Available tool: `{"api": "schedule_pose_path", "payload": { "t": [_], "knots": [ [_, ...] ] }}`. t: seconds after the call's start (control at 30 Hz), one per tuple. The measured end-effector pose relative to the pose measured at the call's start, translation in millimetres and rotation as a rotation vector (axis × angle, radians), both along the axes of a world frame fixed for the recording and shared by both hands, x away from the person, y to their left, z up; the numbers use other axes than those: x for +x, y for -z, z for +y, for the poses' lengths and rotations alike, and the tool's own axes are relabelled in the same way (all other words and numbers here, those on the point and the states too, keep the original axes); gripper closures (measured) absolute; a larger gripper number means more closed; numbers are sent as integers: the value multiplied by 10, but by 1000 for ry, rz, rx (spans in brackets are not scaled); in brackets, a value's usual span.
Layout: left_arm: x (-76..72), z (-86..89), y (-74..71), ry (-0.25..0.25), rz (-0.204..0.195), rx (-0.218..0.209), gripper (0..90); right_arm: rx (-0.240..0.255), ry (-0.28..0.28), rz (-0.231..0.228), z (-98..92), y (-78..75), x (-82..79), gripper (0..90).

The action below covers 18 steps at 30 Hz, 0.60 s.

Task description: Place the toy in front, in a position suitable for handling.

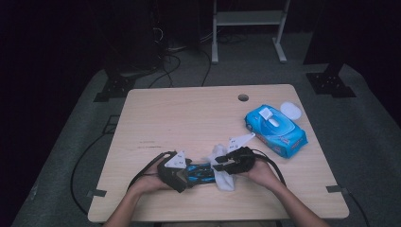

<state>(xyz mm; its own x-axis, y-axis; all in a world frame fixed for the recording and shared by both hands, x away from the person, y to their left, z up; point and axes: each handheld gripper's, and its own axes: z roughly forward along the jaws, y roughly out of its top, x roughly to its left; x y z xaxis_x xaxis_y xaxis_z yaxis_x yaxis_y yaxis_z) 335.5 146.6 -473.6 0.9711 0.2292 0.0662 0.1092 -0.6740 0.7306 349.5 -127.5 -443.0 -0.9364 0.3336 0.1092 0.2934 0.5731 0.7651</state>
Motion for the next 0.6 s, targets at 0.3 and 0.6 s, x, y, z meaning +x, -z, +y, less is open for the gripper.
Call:
{"api": "schedule_pose_path", "payload": {
  "t": [0.3,0.6],
  "knots": [
    [0,24,12,20,24,16,207,-34,-22,3,-38,154,-27,568],
    [-9,-24,7,13,1,37,227,38,37,64,-185,214,25,799]
  ]
}}
